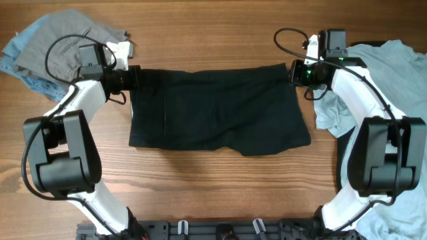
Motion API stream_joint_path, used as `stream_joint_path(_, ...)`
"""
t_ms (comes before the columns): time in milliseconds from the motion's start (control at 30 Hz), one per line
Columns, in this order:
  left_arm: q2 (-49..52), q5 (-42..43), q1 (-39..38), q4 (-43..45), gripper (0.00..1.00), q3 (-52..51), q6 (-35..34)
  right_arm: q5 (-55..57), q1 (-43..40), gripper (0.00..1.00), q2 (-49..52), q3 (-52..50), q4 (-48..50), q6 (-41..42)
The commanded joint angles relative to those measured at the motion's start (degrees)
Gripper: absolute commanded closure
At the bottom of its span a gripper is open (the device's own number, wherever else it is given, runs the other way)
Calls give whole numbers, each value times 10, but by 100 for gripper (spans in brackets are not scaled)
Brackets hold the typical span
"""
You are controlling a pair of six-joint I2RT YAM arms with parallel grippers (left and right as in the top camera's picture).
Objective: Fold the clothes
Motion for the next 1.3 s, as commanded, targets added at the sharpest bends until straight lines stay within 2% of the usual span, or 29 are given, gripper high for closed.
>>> stream_joint_path(0,-22,15,1,-11,96,6,2,-2,-1,61,38,5,10,33)
stream_joint_path(33,-30,15,2,-14,96,6,3,-6,-1,59,47,5,15,33)
stream_joint_path(67,-38,14,2,-19,96,6,3,-5,-1,52,54,5,20,32)
stream_joint_path(100,-46,8,2,-25,96,6,3,-4,-1,32,59,5,29,30)
stream_joint_path(133,-52,3,2,-30,96,6,3,-4,-1,32,62,5,36,30)
stream_joint_path(167,-58,-1,2,-33,96,6,3,-3,-1,36,63,5,50,29)
stream_joint_path(233,-68,-1,2,-42,96,6,3,17,-1,59,63,5,86,29)
stream_joint_path(267,-72,-7,2,-47,96,6,3,20,-1,75,63,5,98,29)
stream_joint_path(333,-75,-11,2,-56,96,6,3,7,-1,95,63,5,104,30)
stream_joint_path(433,-76,-14,2,-69,96,6,3,0,-2,96,60,5,100,22)
stream_joint_path(533,-84,-14,2,-75,96,6,3,1,-3,96,43,6,90,-21)
stream_joint_path(567,-88,-15,2,-75,96,6,3,3,-3,64,39,6,92,-36)
stream_joint_path(600,-92,-17,2,-75,96,6,5,5,-3,41,39,6,95,-49)
stream_joint_path(633,-95,-22,2,-75,96,6,5,5,-3,30,41,6,99,-79)
stream_joint_path(667,-95,-22,2,-75,96,6,5,5,-3,26,44,6,105,-100)
stream_joint_path(767,-95,-22,2,-78,96,6,5,-3,-3,20,64,6,129,-136)
stream_joint_path(800,-95,-22,2,-78,96,6,5,-10,-3,22,69,6,132,-136)
stream_joint_path(867,-95,-22,2,-78,96,6,5,-44,-3,36,81,6,133,-138)
stream_joint_path(933,-95,-22,2,-78,96,6,5,-47,-3,55,87,6,133,-138)
stream_joint_path(1000,-95,-22,2,-78,96,6,5,-45,-3,66,87,6,130,-138)
stream_joint_path(1033,-95,-22,2,-80,96,6,5,-39,-3,78,87,6,127,-137)
stream_joint_path(1067,-95,-23,2,-80,96,6,5,-32,-3,94,87,6,121,-136)
stream_joint_path(1200,-117,-32,2,-96,96,6,4,-32,-3,96,59,8,99,-136)
stream_joint_path(1267,-144,-65,2,-116,96,6,2,-32,-3,96,28,8,90,-135)
